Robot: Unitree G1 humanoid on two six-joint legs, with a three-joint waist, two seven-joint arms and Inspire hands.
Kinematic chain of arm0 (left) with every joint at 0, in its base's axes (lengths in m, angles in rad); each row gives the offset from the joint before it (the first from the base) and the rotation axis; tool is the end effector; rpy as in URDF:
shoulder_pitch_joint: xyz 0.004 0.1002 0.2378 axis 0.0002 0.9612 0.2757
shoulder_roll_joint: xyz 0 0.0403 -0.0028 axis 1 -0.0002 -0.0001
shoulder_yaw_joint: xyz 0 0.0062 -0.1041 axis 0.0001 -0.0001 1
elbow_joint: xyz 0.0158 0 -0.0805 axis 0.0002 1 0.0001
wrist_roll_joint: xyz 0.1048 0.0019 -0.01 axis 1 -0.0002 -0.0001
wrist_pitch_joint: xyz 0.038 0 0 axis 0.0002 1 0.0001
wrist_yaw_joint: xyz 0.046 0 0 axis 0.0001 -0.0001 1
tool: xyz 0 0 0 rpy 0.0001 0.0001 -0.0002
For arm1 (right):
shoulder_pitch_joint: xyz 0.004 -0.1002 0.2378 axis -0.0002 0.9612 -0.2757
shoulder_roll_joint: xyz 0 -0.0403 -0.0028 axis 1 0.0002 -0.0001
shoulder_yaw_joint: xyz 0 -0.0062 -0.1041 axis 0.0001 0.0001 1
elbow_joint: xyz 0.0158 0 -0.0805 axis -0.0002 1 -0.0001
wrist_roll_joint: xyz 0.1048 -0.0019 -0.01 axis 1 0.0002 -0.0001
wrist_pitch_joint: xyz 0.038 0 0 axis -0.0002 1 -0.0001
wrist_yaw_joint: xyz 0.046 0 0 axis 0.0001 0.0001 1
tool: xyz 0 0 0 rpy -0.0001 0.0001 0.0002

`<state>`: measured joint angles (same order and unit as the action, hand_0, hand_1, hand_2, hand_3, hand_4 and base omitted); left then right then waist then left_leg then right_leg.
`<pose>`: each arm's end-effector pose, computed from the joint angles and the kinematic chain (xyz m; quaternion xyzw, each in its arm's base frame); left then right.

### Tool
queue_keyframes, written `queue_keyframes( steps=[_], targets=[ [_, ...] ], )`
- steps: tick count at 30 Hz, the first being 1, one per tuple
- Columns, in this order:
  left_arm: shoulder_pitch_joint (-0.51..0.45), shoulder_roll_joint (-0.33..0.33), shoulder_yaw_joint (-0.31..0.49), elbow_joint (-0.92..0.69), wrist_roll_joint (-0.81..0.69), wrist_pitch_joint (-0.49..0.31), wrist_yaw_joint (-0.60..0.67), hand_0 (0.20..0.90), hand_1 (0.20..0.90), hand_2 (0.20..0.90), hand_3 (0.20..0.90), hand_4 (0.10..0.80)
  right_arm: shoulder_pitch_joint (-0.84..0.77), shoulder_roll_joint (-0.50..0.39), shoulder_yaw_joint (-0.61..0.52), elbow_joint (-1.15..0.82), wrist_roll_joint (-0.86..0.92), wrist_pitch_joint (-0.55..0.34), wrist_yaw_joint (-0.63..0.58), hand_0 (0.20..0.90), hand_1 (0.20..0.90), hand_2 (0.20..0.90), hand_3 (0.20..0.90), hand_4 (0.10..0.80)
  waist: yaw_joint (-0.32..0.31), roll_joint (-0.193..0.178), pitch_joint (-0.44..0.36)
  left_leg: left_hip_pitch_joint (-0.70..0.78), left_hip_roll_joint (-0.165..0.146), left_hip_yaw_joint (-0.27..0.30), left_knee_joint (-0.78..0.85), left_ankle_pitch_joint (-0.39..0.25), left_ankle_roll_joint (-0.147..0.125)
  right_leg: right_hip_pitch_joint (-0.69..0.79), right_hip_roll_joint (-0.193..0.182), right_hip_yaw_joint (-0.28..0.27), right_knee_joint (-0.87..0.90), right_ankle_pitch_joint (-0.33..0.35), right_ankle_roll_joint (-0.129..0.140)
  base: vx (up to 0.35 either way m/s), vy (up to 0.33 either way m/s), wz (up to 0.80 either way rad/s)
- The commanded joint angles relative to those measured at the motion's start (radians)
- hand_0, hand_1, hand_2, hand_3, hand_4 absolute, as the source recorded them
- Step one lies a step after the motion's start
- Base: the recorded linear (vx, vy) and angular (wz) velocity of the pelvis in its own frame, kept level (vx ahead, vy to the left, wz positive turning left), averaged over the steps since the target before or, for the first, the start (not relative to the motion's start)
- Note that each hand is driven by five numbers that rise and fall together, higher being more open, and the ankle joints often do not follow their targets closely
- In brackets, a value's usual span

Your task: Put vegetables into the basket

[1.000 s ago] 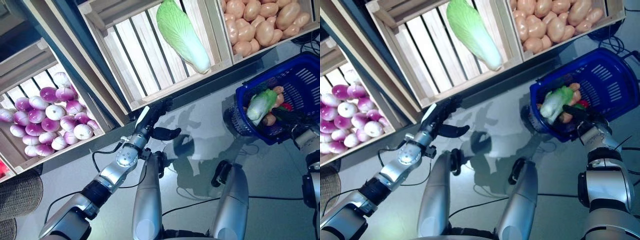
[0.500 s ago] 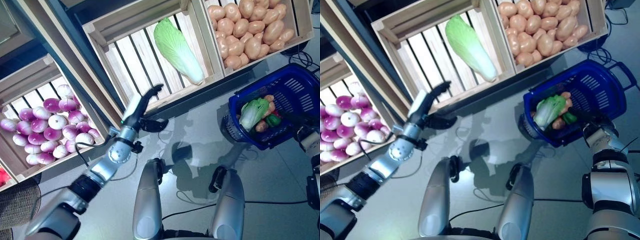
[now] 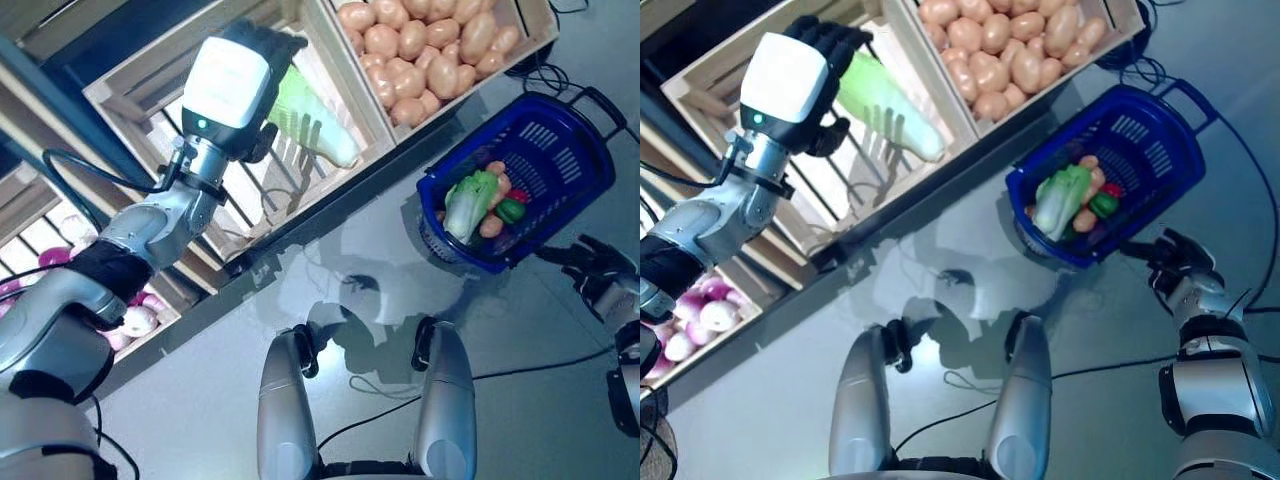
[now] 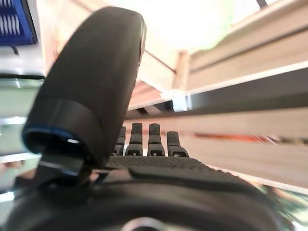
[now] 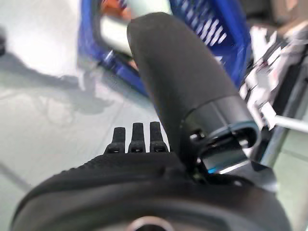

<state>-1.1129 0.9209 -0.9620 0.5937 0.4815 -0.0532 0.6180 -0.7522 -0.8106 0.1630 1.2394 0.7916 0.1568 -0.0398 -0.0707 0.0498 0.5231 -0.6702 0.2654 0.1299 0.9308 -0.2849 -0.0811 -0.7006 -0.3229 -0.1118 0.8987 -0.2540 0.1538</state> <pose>0.3427 0.2227 0.2114 0.7241 -0.3344 0.0944 0.5958 0.2773 -0.3654 0.1037 0.0516 0.2023 -0.2961 0.9321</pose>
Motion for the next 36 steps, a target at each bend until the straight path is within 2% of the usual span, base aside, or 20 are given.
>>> queue_keyframes(
  steps=[1,6,10,14,15,23,30,36],
  targets=[
    [-0.157,0.008,0.039,0.068,0.028,0.019,0.011,0.900,0.900,0.900,0.900,0.800,-0.009,-0.048,0.017,-0.009,-0.020,-0.069,0.030,0.900,0.900,0.900,0.900,0.800,-0.007,-0.037,-0.030,0.025,0.035,-0.013,-0.078,0.016,-0.040,0.042,-0.035,0.012,-0.040,0.052,-0.019,-0.043,0.036,-0.16],
    [-0.226,-0.032,-0.027,0.178,0.017,0.039,-0.061,0.900,0.900,0.900,0.900,0.800,-0.041,-0.046,0.048,-0.008,-0.010,-0.092,0.051,0.900,0.900,0.900,0.900,0.800,-0.029,-0.042,-0.007,-0.006,0.042,-0.004,-0.051,0.004,-0.042,0.009,-0.028,0.030,-0.038,0.062,-0.009,-0.049,0.028,-0.14],
    [-0.236,-0.060,-0.033,0.260,-0.021,0.054,-0.073,0.900,0.900,0.900,0.900,0.800,-0.053,-0.043,0.063,-0.006,-0.005,-0.101,0.058,0.900,0.900,0.900,0.900,0.800,-0.038,-0.048,-0.003,-0.029,0.046,0.001,-0.037,-0.003,-0.043,-0.015,-0.026,0.036,-0.035,0.066,-0.004,-0.037,0.029,-0.07],
    [-0.227,-0.082,-0.004,0.341,-0.047,0.033,-0.062,0.900,0.900,0.900,0.900,0.800,-0.055,-0.034,0.068,0.000,-0.001,-0.109,0.054,0.900,0.900,0.900,0.900,0.800,-0.043,-0.051,-0.003,-0.057,0.045,0.005,-0.026,-0.006,-0.044,-0.044,-0.023,0.043,-0.035,0.071,0.000,-0.039,0.026,-0.06],
    [-0.226,-0.089,0.004,0.370,-0.031,-0.006,-0.051,0.900,0.900,0.900,0.900,0.800,-0.056,-0.036,0.065,0.010,0.013,-0.109,0.055,0.900,0.900,0.900,0.900,0.800,-0.044,-0.051,-0.003,-0.069,0.044,0.006,-0.019,-0.010,-0.045,-0.058,-0.022,0.046,-0.031,0.072,0.001,-0.031,0.014,-0.04],
    [-0.260,-0.100,-0.041,0.406,0.053,-0.021,-0.027,0.900,0.900,0.900,0.900,0.800,-0.070,-0.049,0.063,0.020,0.051,-0.122,0.070,0.900,0.900,0.900,0.900,0.800,-0.052,-0.046,-0.003,-0.131,0.042,0.004,0.021,-0.030,-0.048,-0.115,-0.026,0.057,-0.005,0.069,0.006,-0.039,0.030,0.01],
    [-0.345,-0.115,-0.154,0.454,0.182,0.010,0.039,0.900,0.900,0.900,0.900,0.800,-0.125,-0.084,0.127,0.016,0.002,-0.129,0.103,0.900,0.900,0.900,0.900,0.800,-0.075,-0.039,-0.003,-0.203,0.047,0.014,0.070,-0.045,-0.050,-0.190,-0.029,0.069,0.029,0.072,0.013,-0.061,0.065,0.00],
    [-0.395,-0.111,-0.173,0.480,0.191,0.004,0.185,0.900,0.900,0.900,0.900,0.800,-0.138,-0.096,0.152,0.023,0.006,-0.132,0.114,0.900,0.900,0.900,0.900,0.800,-0.083,-0.037,-0.003,-0.234,0.052,0.023,0.082,-0.048,-0.052,-0.220,-0.030,0.074,0.030,0.081,0.016,-0.051,0.036,-0.03]
  ],
)
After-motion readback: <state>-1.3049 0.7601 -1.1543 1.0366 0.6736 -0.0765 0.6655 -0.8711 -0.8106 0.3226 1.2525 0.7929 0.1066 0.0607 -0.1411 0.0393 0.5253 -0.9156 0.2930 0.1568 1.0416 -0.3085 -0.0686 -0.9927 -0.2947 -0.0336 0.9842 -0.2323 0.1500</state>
